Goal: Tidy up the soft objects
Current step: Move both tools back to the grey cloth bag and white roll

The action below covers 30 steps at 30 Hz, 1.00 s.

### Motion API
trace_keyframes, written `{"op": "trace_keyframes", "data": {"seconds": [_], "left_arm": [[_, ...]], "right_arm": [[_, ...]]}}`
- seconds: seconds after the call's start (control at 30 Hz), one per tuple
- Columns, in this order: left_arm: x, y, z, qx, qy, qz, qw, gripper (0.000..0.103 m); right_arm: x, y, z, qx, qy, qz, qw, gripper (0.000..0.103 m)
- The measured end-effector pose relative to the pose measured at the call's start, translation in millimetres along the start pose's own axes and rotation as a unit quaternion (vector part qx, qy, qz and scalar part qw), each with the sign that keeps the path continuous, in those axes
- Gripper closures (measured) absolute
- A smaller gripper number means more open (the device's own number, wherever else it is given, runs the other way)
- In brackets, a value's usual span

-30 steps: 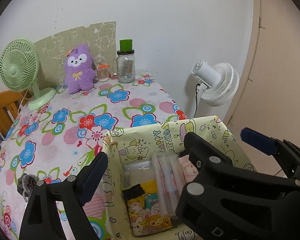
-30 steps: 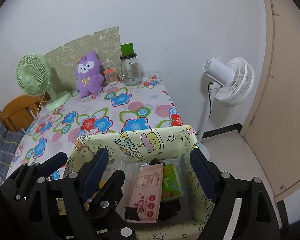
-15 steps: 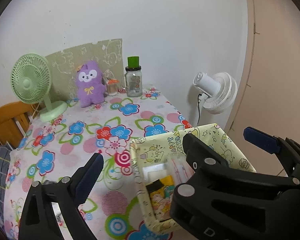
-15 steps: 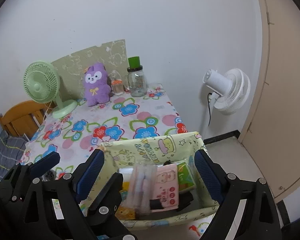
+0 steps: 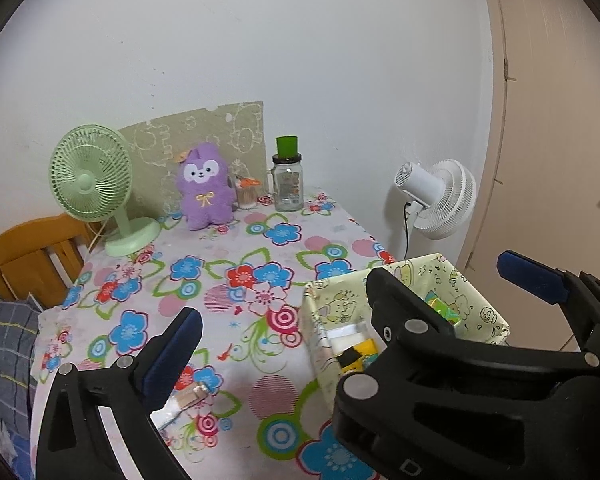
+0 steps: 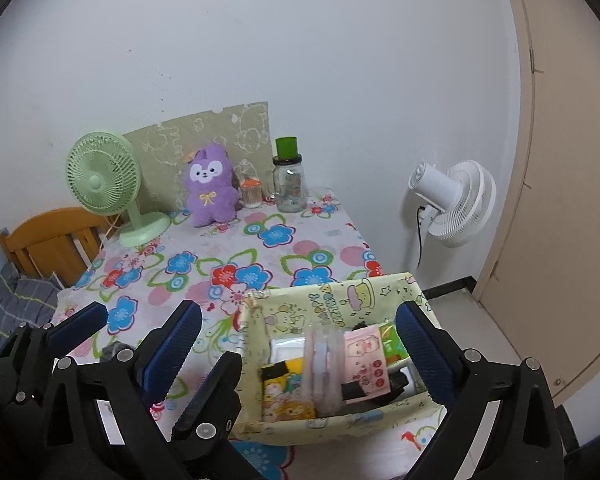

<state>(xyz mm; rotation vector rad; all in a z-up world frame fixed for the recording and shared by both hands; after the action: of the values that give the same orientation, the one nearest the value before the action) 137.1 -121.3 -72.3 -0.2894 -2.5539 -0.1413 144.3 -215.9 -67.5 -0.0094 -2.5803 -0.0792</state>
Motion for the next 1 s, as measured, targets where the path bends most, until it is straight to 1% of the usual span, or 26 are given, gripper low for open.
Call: {"op": "trace_keyframes", "data": {"seconds": [0.3, 0.63, 1.0], "left_arm": [[17.5, 26.1, 4.2, 0.001, -0.011, -0.007, 0.9999, 0.000], [28.6, 58.9, 11.5, 0.016, -0.016, -0.008, 0.9997, 0.000], [29.1, 90.2, 22.7, 0.015, -0.013, -0.032, 0.9993, 0.000]], "right_arm": [[13.5, 31.1, 1.4, 0.008, -0.008, -0.005, 1.000, 0.002], [19.3, 69.9, 4.0, 0.027, -0.016, -0.010, 0.999, 0.001], [6.4, 100.7, 15.4, 0.022, 0.002, -0.031, 0.999, 0.001]]}}
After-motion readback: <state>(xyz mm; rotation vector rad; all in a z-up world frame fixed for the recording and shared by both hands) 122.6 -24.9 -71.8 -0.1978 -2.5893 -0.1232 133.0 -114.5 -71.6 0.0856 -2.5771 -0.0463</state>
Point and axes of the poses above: each gripper's, at about its wrist camera, not at the fingertips, and x roughly against the way its jaws point, y to its left, z to its underside, the point moved 8 cm from there along -x, roughly the way its jaws point, and after that the axes turned 1 degree about -z, right-handed, at the moved point
